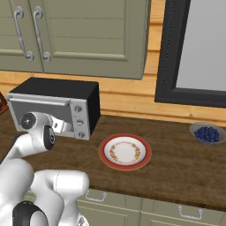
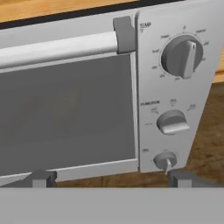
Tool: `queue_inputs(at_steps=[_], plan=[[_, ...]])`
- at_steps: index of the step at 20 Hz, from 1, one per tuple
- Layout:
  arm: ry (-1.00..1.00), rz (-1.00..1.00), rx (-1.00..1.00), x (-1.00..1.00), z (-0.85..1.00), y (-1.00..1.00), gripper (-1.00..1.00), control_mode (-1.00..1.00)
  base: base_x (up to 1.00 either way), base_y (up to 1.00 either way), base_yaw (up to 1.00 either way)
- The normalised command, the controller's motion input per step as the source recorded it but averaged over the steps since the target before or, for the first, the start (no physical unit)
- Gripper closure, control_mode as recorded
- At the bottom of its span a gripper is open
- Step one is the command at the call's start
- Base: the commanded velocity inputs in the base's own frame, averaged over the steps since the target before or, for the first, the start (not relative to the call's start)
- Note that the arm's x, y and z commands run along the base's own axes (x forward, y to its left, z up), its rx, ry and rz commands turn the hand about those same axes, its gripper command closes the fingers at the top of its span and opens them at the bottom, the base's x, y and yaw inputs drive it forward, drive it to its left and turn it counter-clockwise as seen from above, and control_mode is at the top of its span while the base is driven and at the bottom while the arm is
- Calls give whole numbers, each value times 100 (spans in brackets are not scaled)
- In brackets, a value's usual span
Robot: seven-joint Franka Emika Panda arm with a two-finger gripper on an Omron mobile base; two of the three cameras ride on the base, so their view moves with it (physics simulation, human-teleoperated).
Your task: Pick up the kebab skewer and baguette bread, and place them inside the toaster oven. Close the toaster oven door and start by setting the timer.
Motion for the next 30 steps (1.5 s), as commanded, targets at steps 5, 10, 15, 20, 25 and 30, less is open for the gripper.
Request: queue_inputs(at_steps=[5,10,15,20,25,30], plan=[[-1,2,0,6,-47,-21,-100,-100,0,0,0],[-1,7,0,0,-60,-57,-100,-100,0,0,0],[0,8,0,0,-67,-65,-100,-100,0,0,0],[0,2,0,0,-81,-25,-100,-100,0,0,0],[0,0,0,-3,-70,-8,-100,-100,0,0,0],[0,0,0,0,-68,-26,-100,-100,0,0,0]])
